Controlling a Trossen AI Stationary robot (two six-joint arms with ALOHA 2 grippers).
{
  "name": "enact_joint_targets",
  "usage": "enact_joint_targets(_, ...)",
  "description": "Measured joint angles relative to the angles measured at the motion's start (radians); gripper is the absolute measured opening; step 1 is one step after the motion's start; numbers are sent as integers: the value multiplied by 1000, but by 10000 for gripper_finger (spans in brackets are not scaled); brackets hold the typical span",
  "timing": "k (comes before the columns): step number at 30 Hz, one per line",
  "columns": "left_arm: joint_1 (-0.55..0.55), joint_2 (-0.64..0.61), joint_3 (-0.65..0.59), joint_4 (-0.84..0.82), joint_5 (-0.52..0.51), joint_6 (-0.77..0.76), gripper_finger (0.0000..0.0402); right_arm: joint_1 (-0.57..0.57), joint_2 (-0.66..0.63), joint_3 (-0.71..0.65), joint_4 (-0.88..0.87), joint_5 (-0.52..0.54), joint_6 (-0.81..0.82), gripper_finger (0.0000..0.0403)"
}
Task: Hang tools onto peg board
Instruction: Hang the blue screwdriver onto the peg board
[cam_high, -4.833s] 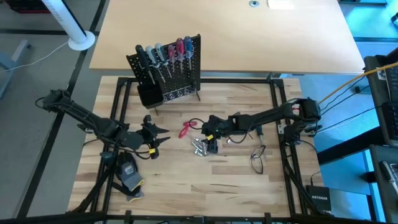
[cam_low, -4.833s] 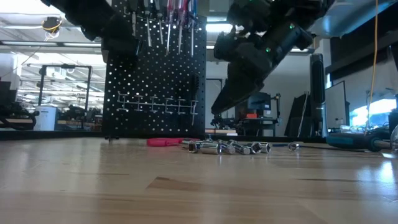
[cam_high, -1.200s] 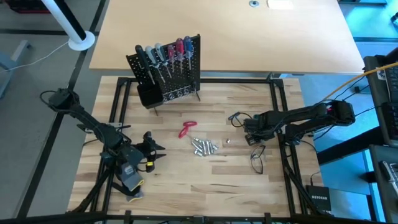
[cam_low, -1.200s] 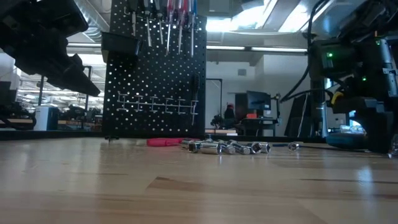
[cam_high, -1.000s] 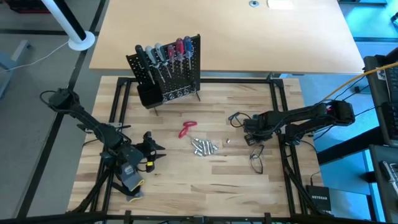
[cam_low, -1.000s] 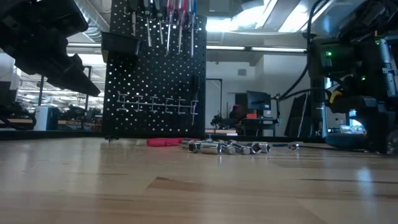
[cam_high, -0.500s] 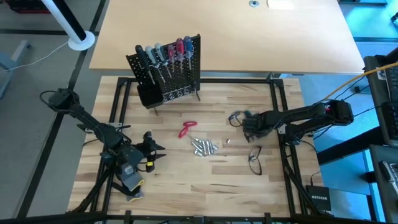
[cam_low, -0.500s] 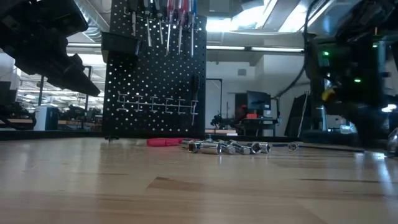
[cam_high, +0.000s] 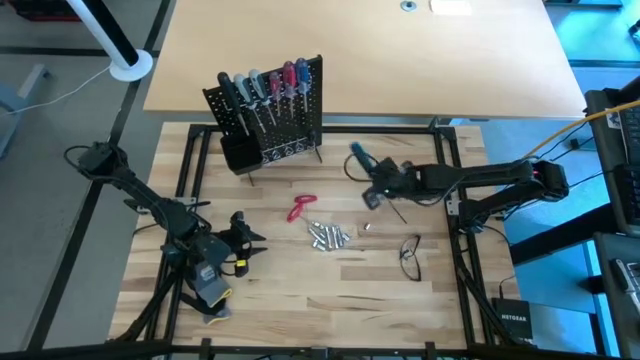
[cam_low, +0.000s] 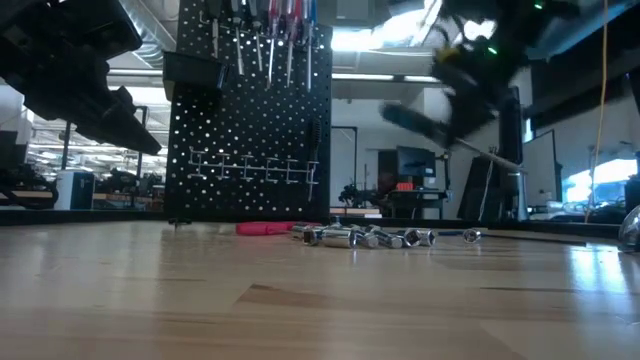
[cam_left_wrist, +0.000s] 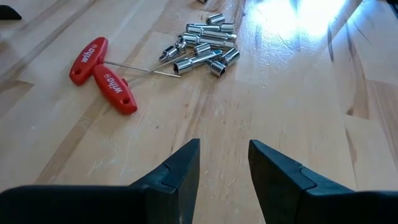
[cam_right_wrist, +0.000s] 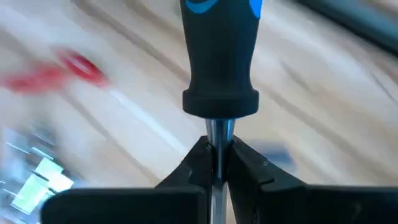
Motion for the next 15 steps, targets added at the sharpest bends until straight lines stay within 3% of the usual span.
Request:
enact_joint_targets(10,0,0,0,0,0,1,127,-1,87,-120,994,30,-440,38)
enact_joint_targets(15,0,0,0,1,0,20,127,-29,233,-106,1239,-43,-602,34)
